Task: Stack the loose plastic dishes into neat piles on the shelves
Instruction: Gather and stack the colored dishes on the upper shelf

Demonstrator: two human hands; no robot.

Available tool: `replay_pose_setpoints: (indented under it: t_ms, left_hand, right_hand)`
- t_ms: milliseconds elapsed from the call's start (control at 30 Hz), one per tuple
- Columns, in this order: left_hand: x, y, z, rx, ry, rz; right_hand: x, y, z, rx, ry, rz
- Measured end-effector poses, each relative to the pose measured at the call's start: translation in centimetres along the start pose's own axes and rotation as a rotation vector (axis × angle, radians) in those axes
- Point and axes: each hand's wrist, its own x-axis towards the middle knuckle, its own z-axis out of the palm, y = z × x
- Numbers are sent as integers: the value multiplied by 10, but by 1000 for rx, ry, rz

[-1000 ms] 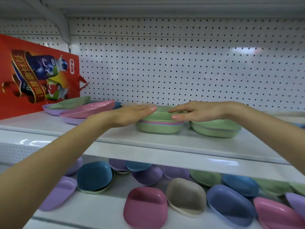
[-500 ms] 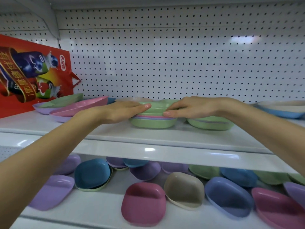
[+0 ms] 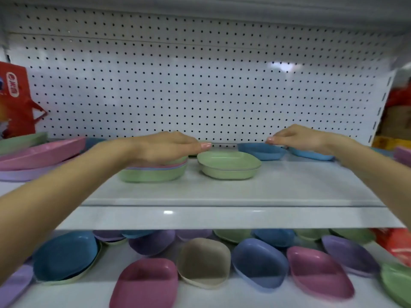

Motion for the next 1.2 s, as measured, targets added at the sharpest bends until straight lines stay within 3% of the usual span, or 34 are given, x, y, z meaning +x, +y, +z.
replay_pose_setpoints:
  t_ms: [300, 533, 867, 1033, 1200]
  left_hand:
    - [21, 52, 8, 4, -79, 0]
    - [37, 46, 15, 88, -175, -12]
    - [38, 37, 15, 107, -146, 37]
    - [40, 30, 11, -24, 77, 144]
    - [43, 18, -6, -237, 309, 181]
  right_hand:
    - [8, 38, 0, -10, 62, -22]
    - [22, 37, 9, -104, 27, -58]
    - [14, 35, 10, -203, 157, -125]
    - [-10, 8, -4, 8, 367, -191]
    - [-35, -40, 6, 72, 324, -356]
